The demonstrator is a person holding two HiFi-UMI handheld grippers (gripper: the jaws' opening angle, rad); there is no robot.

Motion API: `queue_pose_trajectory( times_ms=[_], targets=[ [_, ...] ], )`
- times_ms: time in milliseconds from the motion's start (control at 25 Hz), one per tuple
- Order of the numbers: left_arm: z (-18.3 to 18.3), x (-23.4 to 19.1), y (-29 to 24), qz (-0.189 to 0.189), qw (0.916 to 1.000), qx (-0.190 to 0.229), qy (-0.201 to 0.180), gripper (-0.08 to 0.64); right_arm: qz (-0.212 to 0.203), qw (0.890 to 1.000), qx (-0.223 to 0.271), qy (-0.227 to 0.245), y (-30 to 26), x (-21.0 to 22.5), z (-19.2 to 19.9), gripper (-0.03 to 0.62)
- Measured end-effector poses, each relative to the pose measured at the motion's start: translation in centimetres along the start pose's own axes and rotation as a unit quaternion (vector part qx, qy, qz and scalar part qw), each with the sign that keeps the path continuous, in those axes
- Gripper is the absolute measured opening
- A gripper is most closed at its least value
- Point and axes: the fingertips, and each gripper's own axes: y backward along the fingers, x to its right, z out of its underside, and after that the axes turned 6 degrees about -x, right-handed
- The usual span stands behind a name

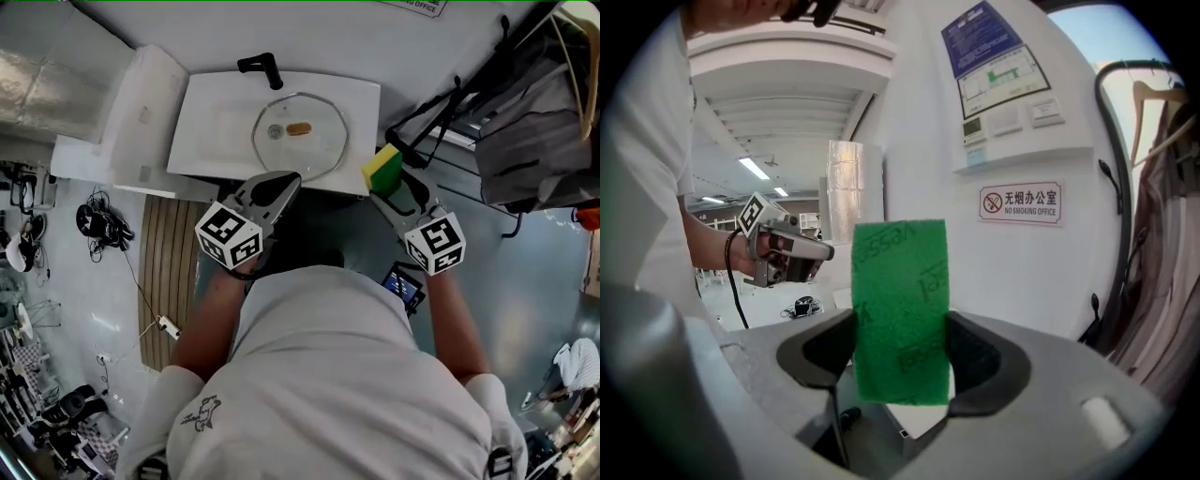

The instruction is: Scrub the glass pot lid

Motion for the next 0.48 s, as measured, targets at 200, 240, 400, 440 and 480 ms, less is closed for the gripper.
queue_pose_trajectory(
  times_ms=[200, 240, 400, 440, 480],
  targets=[
    [0.0, 2.4, 1.2, -0.008, 0.9998, 0.001, -0.017, -0.002, -0.002, 1.000, 0.008, -0.001, 2.2, -1.6, 0.6, 0.295],
    [-0.1, 2.8, 1.6, -0.007, 0.9998, 0.001, -0.021, -0.002, -0.002, 1.000, 0.008, -0.002, 2.5, -2.0, 0.6, 0.295],
    [0.1, 4.0, 2.9, 0.008, 0.9994, -0.005, -0.035, -0.002, 0.006, 1.000, 0.011, 0.001, 3.0, -4.0, 0.4, 0.295],
    [0.1, 4.3, 3.2, 0.012, 0.9990, -0.007, -0.042, -0.002, 0.009, 1.000, 0.012, 0.002, 3.1, -4.6, 0.4, 0.295],
    [0.3, 4.5, 3.7, 0.016, 0.9987, -0.009, -0.048, -0.002, 0.013, 1.000, 0.013, 0.002, 3.1, -5.3, 0.3, 0.295]
  ],
)
